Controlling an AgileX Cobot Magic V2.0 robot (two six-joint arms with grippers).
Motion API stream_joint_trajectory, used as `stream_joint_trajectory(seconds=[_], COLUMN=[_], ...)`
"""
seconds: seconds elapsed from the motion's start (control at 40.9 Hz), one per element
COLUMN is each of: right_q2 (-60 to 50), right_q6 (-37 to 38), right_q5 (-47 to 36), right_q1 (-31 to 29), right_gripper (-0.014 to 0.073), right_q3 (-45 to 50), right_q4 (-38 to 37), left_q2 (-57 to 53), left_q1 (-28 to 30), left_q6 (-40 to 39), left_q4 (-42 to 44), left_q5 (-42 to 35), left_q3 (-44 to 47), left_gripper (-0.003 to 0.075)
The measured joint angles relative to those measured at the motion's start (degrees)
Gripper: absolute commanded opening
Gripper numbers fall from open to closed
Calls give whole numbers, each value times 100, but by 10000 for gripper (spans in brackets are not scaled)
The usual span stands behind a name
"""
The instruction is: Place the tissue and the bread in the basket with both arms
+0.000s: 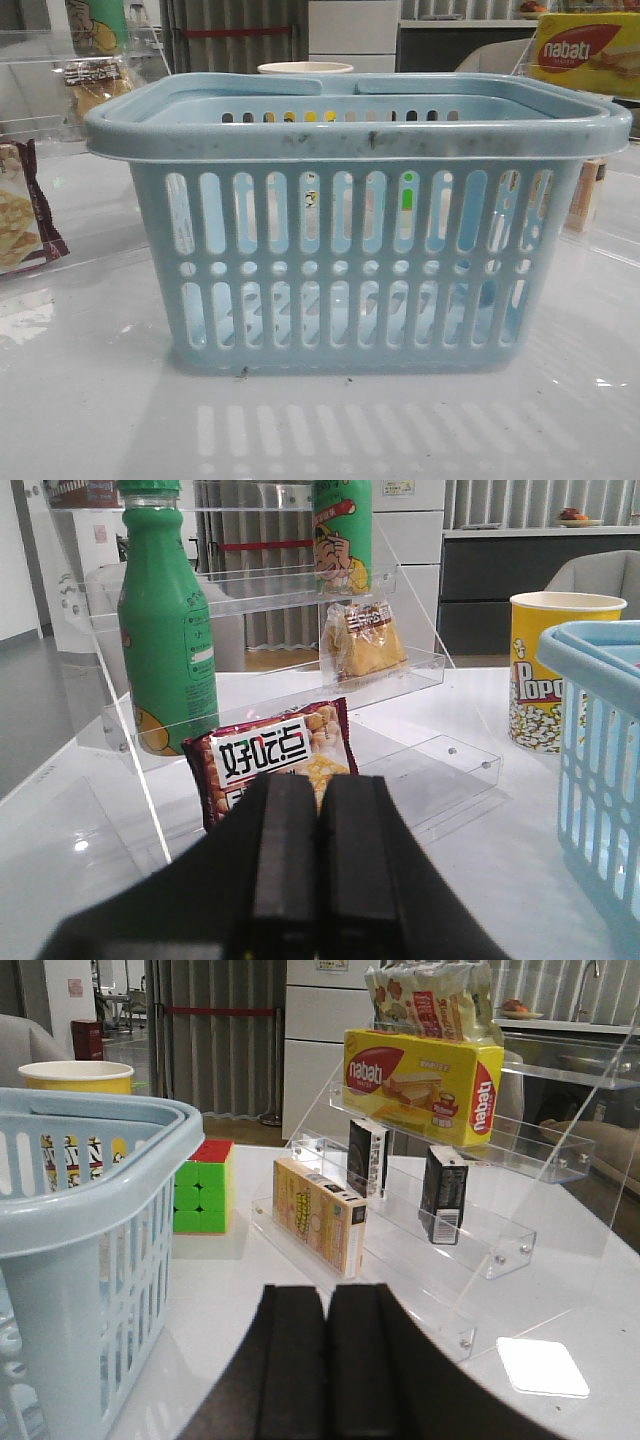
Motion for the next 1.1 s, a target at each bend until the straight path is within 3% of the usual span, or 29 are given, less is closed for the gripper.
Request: stream_joint_trajectory(seconds=[1.101], right_q2=[0], right_q6=[0], right_q5=[-46], right_q1=[0], right_gripper=[55], right_q3=[-261], right_q4=[0], left_q2=[0], left_q1=[0], left_q6=[0], left_q4=[0], left_q5=[-268], left_q3=[-261], left_gripper=[91])
